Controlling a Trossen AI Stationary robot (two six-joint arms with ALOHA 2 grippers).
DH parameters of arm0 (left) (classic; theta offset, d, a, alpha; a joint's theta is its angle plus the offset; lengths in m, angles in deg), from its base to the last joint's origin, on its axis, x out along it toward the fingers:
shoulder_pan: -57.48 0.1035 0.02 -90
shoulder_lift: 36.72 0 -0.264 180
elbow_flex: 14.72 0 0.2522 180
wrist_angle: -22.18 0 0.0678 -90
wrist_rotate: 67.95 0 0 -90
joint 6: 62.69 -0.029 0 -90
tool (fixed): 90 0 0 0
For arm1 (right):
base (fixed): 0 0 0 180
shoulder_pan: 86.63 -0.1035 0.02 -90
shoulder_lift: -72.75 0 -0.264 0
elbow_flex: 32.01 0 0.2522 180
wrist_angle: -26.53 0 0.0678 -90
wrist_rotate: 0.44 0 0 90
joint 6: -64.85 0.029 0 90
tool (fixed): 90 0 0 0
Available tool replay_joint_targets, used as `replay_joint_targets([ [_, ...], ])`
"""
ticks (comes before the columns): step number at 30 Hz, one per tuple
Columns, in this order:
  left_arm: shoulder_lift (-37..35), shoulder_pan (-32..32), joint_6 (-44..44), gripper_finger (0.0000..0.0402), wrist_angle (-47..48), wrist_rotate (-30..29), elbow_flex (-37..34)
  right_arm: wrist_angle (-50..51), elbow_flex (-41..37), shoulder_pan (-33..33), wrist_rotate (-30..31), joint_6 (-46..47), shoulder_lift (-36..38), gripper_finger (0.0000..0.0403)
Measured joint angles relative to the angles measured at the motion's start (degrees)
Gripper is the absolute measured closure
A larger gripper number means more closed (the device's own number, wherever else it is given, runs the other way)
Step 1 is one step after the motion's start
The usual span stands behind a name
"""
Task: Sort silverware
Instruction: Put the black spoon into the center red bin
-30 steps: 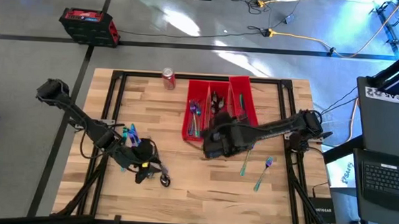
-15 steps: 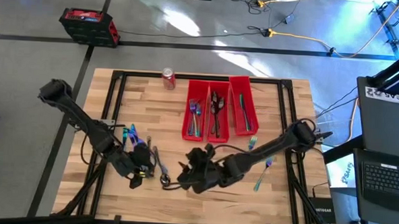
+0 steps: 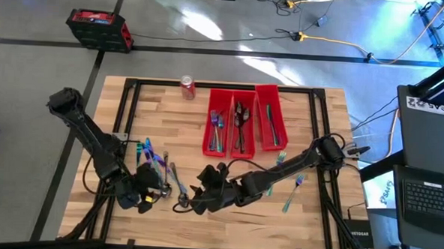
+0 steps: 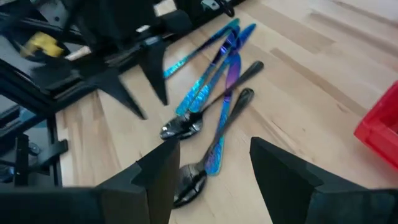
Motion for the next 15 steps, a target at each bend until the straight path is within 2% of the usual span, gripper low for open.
replay_joint_targets([
  [7,0.4,-0.2,-0.8,0.0281,-1.3,-1.9,0.0,-0.2,0.0,0.8,0.1,0.0,0.0,0.0221],
  [15,2.0,-0.2,-1.3,0.0353,-1.6,-2.1,0.0,-0.3,0.0,1.1,0.1,0.0,0.0,0.0221],
])
